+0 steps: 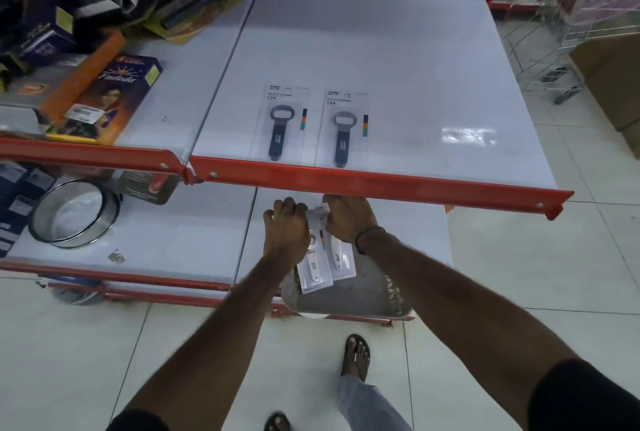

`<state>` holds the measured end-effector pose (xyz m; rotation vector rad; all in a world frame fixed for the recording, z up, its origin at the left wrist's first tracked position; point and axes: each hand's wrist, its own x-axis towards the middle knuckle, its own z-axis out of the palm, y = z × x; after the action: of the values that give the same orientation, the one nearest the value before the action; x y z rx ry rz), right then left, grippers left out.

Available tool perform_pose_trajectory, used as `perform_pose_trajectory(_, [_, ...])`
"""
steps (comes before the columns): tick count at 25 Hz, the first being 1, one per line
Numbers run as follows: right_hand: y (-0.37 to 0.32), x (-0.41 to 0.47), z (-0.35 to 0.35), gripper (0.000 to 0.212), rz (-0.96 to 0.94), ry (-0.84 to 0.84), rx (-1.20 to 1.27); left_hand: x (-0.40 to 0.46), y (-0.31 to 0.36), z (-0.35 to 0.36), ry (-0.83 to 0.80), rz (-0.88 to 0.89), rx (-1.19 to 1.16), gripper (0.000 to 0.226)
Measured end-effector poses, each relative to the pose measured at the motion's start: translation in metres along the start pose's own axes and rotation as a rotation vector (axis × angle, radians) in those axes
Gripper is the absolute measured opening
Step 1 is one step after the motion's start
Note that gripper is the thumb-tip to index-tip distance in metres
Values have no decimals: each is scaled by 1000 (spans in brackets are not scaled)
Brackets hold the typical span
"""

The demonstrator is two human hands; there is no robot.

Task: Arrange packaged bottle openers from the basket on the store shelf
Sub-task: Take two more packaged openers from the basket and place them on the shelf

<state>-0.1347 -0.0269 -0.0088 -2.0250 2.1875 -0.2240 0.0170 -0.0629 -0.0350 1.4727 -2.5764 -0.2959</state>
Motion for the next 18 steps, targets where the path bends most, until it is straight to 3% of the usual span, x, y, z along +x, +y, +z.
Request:
perform_pose_trajectory(6, [-16, -47, -35, 27, -38, 129, -35, -35, 18, -36, 14, 106, -139, 35])
perform_pose_trajectory(10, [-29, -100, -69, 23, -42, 269, -136, -71, 38, -79, 59, 277, -52, 35])
perform_pose_trajectory(12, [-33, -121, -97, 25, -12, 389, -144, -86, 52, -110, 193, 380, -56, 28])
perform_pose_trajectory(15, [-41, -140, -162, 27, 10, 574, -162, -94, 79, -170, 532, 544, -171, 23])
perform_pose_trajectory(18, [-38, -139, -231, 22, 31, 718, -209, -69, 111, -242, 675, 548, -300, 26])
